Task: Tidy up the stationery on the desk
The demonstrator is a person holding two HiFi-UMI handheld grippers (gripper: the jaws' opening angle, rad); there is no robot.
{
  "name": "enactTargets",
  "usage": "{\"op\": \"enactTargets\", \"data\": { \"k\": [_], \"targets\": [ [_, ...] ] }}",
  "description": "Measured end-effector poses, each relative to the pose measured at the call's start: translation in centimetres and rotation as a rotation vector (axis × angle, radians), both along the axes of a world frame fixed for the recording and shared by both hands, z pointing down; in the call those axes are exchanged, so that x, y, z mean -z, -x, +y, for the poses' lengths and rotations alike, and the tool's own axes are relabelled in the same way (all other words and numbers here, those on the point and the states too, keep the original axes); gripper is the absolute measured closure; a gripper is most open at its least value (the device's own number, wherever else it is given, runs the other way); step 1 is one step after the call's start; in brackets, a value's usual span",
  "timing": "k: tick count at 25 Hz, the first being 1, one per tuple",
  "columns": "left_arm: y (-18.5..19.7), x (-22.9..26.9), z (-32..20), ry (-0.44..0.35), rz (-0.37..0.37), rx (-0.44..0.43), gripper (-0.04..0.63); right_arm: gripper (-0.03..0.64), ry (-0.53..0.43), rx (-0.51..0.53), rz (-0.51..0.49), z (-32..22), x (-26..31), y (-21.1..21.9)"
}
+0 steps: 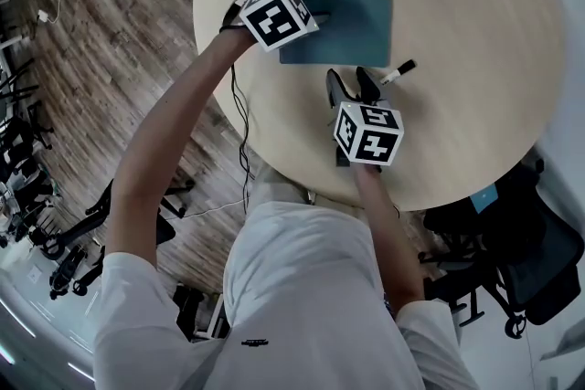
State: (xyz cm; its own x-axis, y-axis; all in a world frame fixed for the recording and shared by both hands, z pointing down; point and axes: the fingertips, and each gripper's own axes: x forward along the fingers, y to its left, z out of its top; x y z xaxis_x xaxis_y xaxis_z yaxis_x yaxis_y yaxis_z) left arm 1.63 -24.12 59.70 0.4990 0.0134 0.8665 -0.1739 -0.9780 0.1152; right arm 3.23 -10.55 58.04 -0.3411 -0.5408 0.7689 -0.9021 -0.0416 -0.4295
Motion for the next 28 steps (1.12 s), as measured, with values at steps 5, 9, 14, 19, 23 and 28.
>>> {"op": "enactTargets", "data": {
  "k": [5, 9, 14, 19, 23, 28],
  "targets": [
    [0.1, 0.0, 0.3, 0.050, -0.018, 0.038, 0.331, 0.386, 0.042, -0.027, -0.035, -0.2, -0.6, -0.5],
    [0.2, 0.0, 0.2, 0.044, -0.031, 0.045, 0.339, 0.385, 0.035, -0.032, 0.000, -0.4, -0.6, -0.6],
    [0.9, 0.3, 1.4, 0.058, -0.034, 0.079, 0.341, 0.385, 0.028, -0.031, 0.014, -0.3, -0.2, -1.4],
    [1.8, 0.0, 2.9, 0.068, -0.028, 0.122, 0.341, 0.385, 0.011, -0.017, 0.043, -0.3, 0.0, -2.5],
    [2.1, 0.1, 4.2, 0.064, -0.025, 0.143, 0.339, 0.385, -0.009, 0.015, 0.068, -0.3, 0.2, -3.4],
    [2.5, 0.0, 6.5, 0.085, -0.031, 0.151, 0.339, 0.385, -0.014, 0.055, 0.099, 0.0, 0.2, -4.4]
  ]
}}
